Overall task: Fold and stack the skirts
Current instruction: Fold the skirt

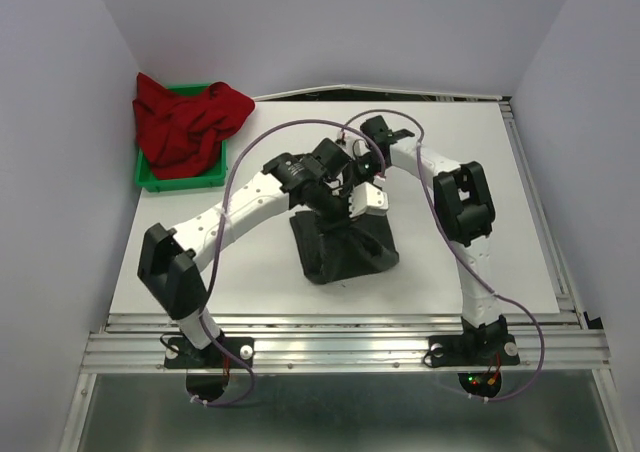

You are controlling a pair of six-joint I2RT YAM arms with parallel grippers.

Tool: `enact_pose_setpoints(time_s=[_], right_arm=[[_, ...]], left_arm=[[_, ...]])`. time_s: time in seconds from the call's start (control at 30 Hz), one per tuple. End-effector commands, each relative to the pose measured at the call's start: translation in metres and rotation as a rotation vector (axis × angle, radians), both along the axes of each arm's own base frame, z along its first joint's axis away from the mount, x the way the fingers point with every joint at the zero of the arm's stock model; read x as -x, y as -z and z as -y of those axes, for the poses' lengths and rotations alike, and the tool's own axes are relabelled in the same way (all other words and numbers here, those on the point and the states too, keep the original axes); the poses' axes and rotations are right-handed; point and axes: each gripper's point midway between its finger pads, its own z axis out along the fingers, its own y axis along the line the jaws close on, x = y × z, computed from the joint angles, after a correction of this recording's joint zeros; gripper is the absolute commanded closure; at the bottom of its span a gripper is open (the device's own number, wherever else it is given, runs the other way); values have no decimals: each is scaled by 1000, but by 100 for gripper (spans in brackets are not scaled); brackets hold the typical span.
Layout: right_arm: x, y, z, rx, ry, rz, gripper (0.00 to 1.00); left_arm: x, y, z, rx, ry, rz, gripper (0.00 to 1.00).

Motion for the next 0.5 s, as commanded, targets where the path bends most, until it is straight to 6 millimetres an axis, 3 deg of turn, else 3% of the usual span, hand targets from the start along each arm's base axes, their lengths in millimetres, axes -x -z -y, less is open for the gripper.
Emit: enact_pose_setpoints(time_s=[0.0, 0.07, 0.1, 0.13, 0.17, 0.2, 0.23, 0.3, 0.37, 0.43, 0.47], right_arm=[[-86, -63, 1, -23, 147, 277, 76], [-94, -79, 2, -25, 169, 319, 58], [-95, -86, 3, -24, 175, 332, 38], [-93, -97, 3, -33, 176, 346, 31], [-90, -100, 4, -36, 171, 345, 29], [-84, -102, 3, -49, 158, 337, 28], [-78, -110, 3, -62, 144, 342, 28], [-53, -102, 1, -103, 96, 271, 34], [-30, -109, -2, -154, 59, 221, 41], [11, -99, -10, -220, -9, 87, 50], [46, -96, -19, -257, -68, 1, 52]], left_arm=[[42, -13, -3, 32, -9, 61, 100], [58, -4, -3, 33, -11, 99, 100], [64, -8, 2, 74, -28, 135, 100], [80, 15, -3, 17, -12, 152, 100], [86, 24, -4, 3, -11, 146, 100], [87, 31, -4, 1, -17, 140, 100], [87, 50, -11, -51, -47, 123, 100], [89, 67, -12, -96, -41, 99, 100], [93, 71, -7, -93, -29, 72, 100], [95, 66, 5, -58, -27, 55, 100], [96, 63, 10, -45, -20, 60, 100]])
